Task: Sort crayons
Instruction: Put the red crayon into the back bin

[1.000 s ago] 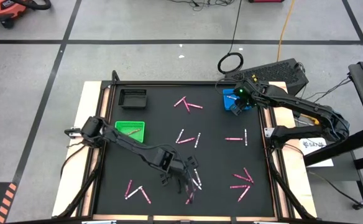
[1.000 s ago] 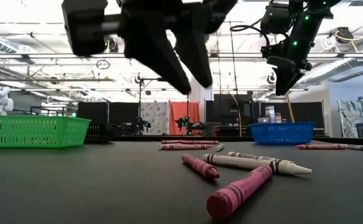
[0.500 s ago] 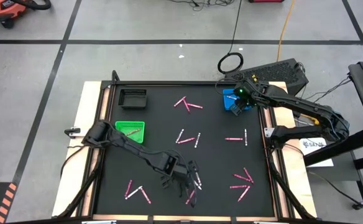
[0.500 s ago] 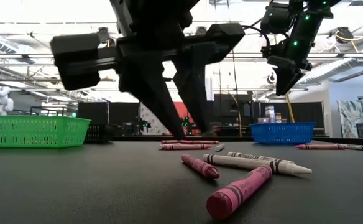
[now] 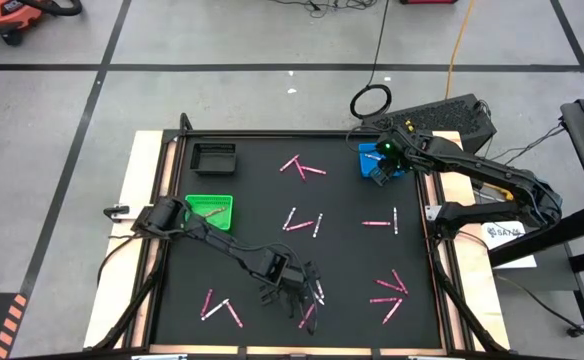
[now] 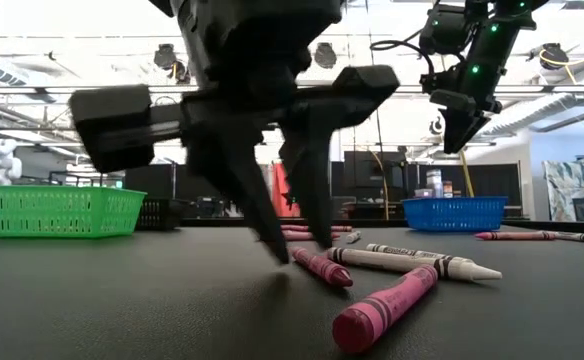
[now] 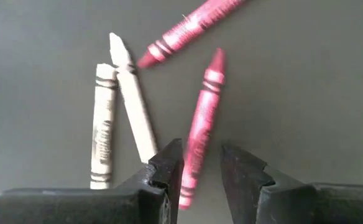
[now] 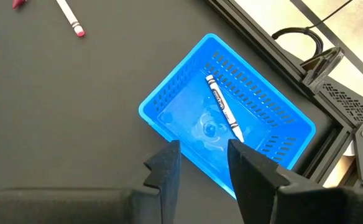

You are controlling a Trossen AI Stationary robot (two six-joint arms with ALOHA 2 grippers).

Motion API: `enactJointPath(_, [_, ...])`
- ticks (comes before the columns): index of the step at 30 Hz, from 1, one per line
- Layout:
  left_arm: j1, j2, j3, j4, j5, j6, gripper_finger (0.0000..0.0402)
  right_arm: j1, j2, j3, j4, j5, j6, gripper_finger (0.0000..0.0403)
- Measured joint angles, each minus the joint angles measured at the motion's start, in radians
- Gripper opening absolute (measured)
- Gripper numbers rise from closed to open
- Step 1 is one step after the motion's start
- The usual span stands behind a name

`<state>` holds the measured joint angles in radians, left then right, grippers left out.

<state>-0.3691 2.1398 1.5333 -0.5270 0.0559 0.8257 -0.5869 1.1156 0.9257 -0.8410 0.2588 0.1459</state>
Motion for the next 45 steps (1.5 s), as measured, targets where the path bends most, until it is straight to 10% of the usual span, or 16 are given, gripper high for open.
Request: enactJointPath(45, [0.018, -0.018, 0.073, -0.212, -0.039, -0.103, 0.0008, 0.000, 0.000, 0.000, -0.002, -0.001, 0.000, 0.0118])
